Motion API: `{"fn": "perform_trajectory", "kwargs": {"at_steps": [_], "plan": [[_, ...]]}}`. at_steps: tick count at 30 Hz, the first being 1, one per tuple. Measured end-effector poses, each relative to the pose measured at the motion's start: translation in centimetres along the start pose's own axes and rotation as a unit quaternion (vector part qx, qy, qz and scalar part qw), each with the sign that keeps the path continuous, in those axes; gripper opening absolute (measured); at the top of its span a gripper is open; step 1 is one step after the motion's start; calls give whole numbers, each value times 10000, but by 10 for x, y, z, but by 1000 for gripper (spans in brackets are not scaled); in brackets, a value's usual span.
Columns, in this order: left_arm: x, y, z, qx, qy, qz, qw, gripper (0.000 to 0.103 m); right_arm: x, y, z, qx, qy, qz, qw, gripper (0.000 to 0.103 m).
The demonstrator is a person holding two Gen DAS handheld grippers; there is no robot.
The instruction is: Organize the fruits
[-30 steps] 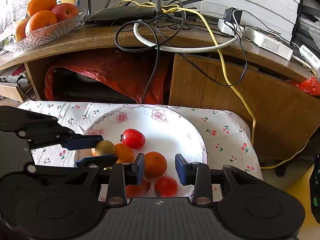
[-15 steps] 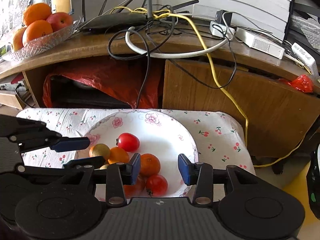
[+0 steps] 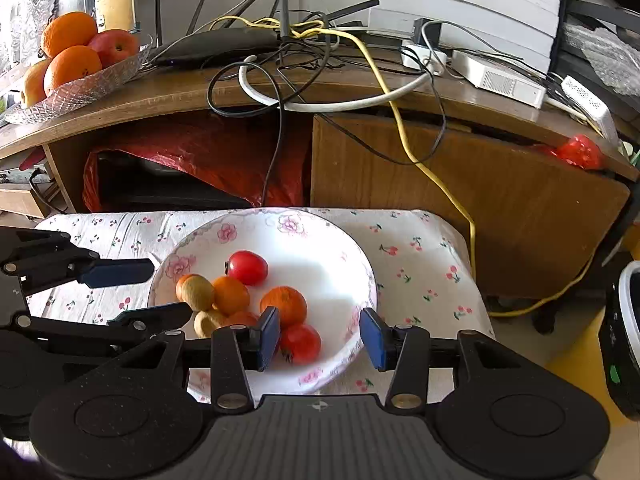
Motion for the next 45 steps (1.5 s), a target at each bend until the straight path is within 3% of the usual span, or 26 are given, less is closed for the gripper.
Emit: {"fn": "perform_trajectory", "kwargs": {"at_steps": [10, 14, 28, 38, 45], "plan": [[7, 14, 3, 117, -63, -232, 9996, 84, 3, 21, 17, -62, -48, 102, 9999, 41], [6, 17, 3, 149, -40, -254, 9996, 87, 3, 29, 19, -1, -38, 148, 9999, 46], [4, 37, 15, 186, 115, -508, 9985, 103, -1, 46, 28, 43, -18, 180, 9998, 47], [11, 50, 31, 92, 455, -413, 9981, 103, -3, 62, 46, -4, -145, 170, 9998, 48], [19, 65, 41, 92, 419, -500, 9978, 103, -7, 74, 64, -103, -246, 136, 9996, 48]]}}
Point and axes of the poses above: each gripper's, at about its wrist camera, not at the fingertips, and y roughly against the way its jaws point, x to its right, z to its underside, the point moved 6 cm from there along -y, roughly the way its jaws point, and after that the axes turned 5 degrees about -y, right-handed, at the moved point
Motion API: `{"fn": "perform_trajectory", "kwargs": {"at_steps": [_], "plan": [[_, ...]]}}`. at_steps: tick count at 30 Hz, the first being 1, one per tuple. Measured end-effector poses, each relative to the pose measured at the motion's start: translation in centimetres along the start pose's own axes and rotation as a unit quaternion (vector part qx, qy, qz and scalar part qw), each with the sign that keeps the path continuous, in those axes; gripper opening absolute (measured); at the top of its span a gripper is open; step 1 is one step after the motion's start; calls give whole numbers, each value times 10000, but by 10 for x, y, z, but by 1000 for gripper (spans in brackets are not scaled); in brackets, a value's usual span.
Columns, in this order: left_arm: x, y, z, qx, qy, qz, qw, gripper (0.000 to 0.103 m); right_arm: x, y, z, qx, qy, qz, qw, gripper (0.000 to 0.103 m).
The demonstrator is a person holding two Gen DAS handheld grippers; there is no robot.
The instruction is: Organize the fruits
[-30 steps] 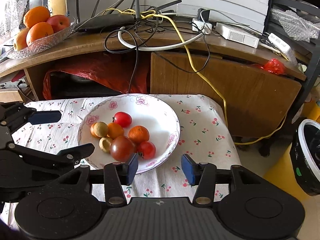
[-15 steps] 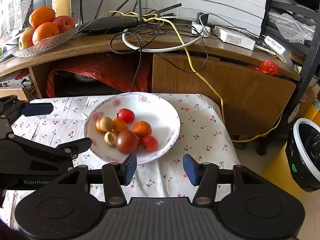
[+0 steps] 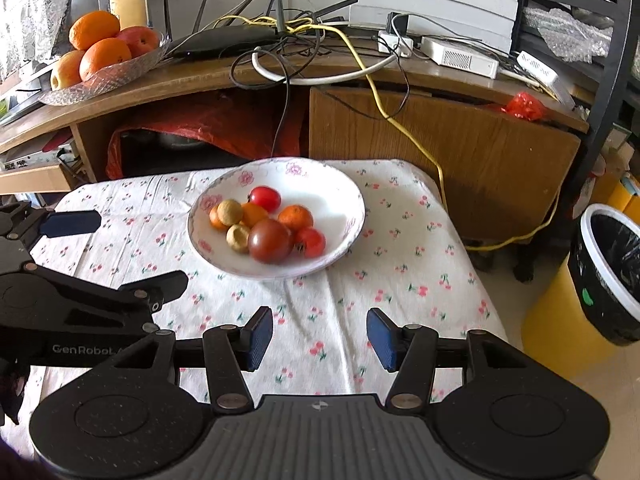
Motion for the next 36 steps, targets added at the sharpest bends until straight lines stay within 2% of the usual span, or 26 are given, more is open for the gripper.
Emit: {"fn": "perform_trajectory", "kwargs": {"at_steps": [9, 36], "plan": [[7, 21, 12, 9, -53, -61, 10000, 103, -5, 20, 16, -15, -199, -67, 9998, 48], [13, 87, 53, 77, 29, -224, 9997, 103, -28, 75, 61, 78, -258, -134, 9995, 49]]}}
Point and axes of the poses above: each gripper's, at about its wrist camera, not at the fingertips, and y roughly against the way its jaws point, x to its right, z to its underside, the point moved 6 cm from there along -y, roughly the way its jaws point, and after that the axes turned 5 degrees about -y, right-handed, at the moved point
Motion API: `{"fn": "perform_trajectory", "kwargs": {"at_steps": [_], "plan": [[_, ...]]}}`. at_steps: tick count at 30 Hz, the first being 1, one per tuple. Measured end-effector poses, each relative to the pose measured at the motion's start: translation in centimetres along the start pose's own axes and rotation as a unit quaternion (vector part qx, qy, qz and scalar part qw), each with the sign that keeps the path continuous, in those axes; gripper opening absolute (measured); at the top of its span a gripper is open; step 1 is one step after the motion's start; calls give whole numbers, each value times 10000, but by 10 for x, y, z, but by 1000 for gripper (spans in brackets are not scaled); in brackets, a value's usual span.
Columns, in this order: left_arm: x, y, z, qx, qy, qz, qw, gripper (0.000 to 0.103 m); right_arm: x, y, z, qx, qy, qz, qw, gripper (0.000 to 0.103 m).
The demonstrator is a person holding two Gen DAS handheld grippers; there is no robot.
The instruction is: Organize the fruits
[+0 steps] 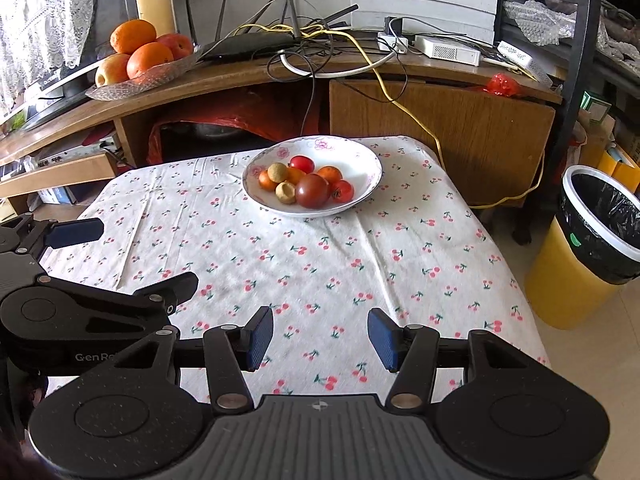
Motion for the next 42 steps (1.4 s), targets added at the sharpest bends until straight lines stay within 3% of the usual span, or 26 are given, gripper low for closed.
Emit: {"fn": "perform_trajectory", "kwargs": {"at_steps": [42], "plan": [[3, 18, 17, 59, -182, -225, 9996, 103, -12, 12, 25, -48, 62, 46, 10000, 49]]}}
Point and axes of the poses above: each gripper's, at about its wrist camera, not at the fingertips, and y roughly against the way its jaws point, x to its right, z to its underside, the point moved 6 cm from there along -y, roughly the way its jaws point, and after that the axes turned 5 degrees about -y, right-handed, at the moved point
